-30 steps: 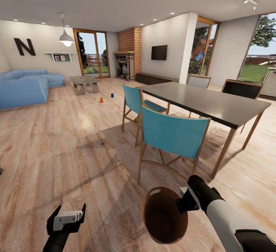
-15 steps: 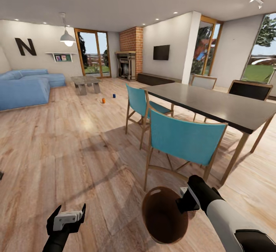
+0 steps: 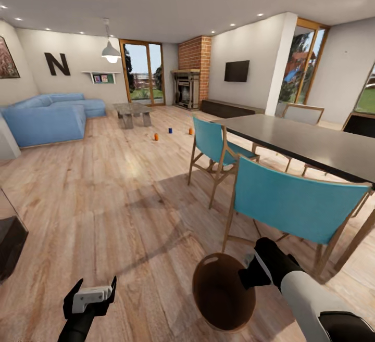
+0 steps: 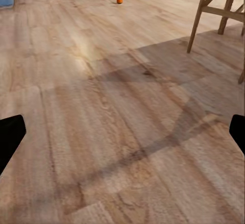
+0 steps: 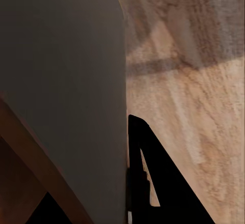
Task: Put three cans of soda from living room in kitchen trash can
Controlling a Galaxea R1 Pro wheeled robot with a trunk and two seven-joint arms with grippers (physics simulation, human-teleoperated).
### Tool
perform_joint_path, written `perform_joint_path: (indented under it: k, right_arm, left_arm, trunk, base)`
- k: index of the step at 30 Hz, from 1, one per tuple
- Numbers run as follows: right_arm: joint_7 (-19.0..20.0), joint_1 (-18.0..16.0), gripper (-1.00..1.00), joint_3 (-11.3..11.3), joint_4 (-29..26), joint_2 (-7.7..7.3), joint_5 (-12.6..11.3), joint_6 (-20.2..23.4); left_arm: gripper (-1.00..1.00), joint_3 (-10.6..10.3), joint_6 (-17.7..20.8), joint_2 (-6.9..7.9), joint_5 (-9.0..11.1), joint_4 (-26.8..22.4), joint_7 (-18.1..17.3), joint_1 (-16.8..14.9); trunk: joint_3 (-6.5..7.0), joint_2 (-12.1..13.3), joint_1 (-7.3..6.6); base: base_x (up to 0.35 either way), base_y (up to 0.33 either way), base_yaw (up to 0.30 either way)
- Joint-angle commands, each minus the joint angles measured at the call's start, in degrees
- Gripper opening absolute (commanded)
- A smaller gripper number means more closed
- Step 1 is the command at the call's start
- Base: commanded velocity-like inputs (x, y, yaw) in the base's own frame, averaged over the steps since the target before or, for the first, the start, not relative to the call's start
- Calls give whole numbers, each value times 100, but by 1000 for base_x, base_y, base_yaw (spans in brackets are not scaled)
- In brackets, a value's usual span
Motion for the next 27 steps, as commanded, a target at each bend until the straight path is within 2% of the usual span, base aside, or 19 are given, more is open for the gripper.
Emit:
perform_joint_path:
  k: [1,19,27]
  right_arm:
    - [35,-3,-100,-18,-1,1,-158,23]
    - [36,4,-100,-26,1,1,-159,23]
    - [36,3,-100,-35,0,-7,-159,23]
  left_arm:
    - [100,0,0,0,0,0,0,0]
    - [100,-4,-7,0,0,0,6,0]
    - [100,0,-1,0,0,0,9,0]
  trunk:
    - [1,0,0]
    - [1,0,0]
    - [1,0,0]
  base:
    - [182,232,245]
    - [183,213,242]
    - [199,57,49]
